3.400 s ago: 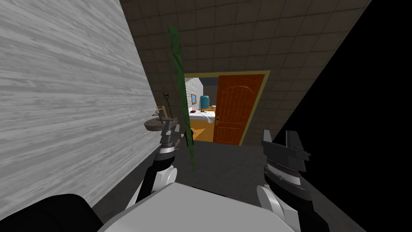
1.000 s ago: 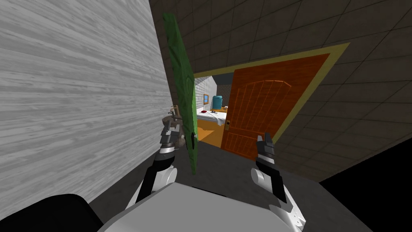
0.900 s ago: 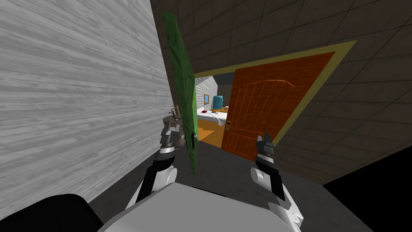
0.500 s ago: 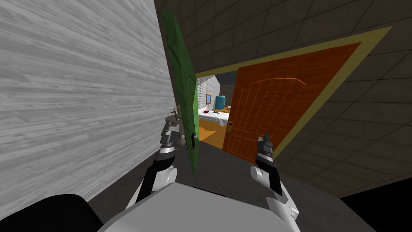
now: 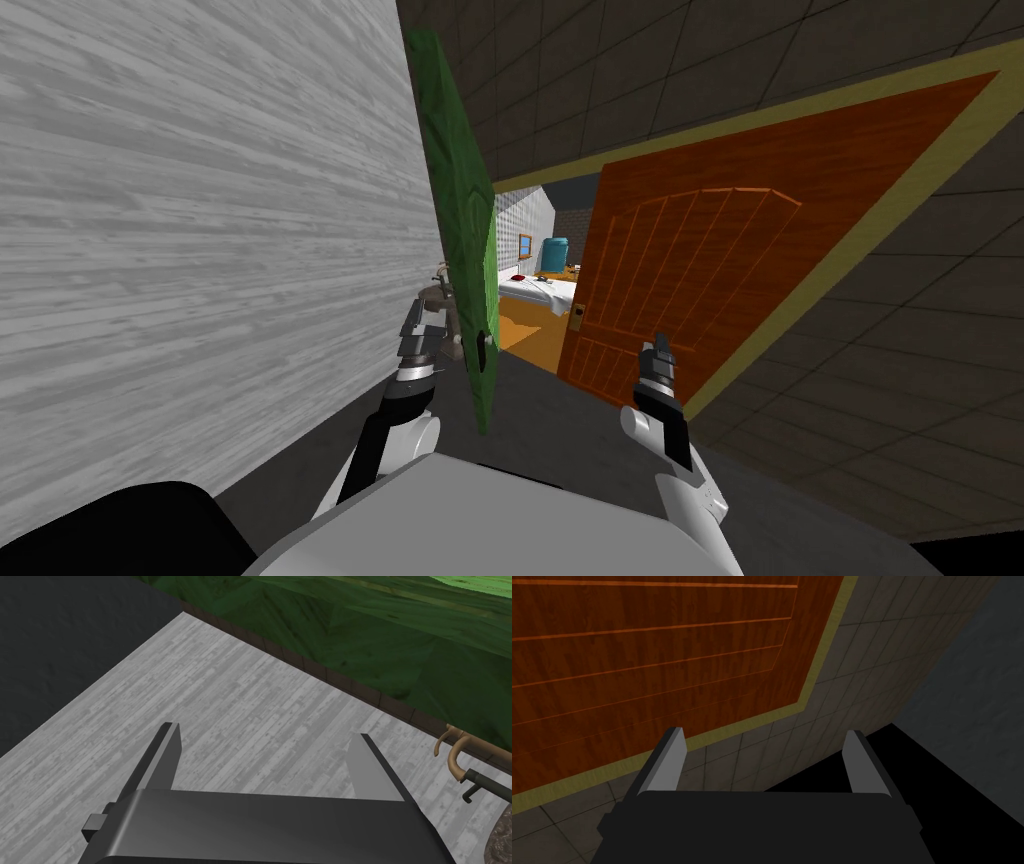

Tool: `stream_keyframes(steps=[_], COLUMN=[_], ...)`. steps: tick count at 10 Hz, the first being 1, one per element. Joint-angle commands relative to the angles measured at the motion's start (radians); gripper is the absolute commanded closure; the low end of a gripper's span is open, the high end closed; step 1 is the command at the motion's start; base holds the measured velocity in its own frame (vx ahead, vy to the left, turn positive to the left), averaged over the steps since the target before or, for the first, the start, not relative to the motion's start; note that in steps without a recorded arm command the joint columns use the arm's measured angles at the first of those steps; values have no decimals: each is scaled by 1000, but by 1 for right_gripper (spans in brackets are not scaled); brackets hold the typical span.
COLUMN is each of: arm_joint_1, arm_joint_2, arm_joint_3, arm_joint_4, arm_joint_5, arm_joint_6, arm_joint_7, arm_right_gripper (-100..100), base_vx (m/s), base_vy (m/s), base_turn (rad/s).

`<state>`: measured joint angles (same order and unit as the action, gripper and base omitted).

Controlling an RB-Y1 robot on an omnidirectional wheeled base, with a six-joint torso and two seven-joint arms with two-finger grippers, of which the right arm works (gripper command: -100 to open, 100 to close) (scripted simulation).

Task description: Pull the door open

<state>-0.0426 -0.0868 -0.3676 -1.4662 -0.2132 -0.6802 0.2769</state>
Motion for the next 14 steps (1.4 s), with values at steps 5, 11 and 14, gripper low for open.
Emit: stream_keyframes(steps=[5,11,14], arm_joint_1=[-69,-158,-216], arm_joint_2=[-4,-9,-11], arm_joint_3=[-49,-108,-146], arm_joint_4=[142,299,388], arm_joint_5=[-22,-49,-66], arm_joint_6=[-6,-12,-17], arm_joint_7=[39,85,115], arm_right_gripper=[-100,-100,-100], base_vx=[33,33,30], base_vy=[-46,-48,-50], base_turn=[97,101,112])
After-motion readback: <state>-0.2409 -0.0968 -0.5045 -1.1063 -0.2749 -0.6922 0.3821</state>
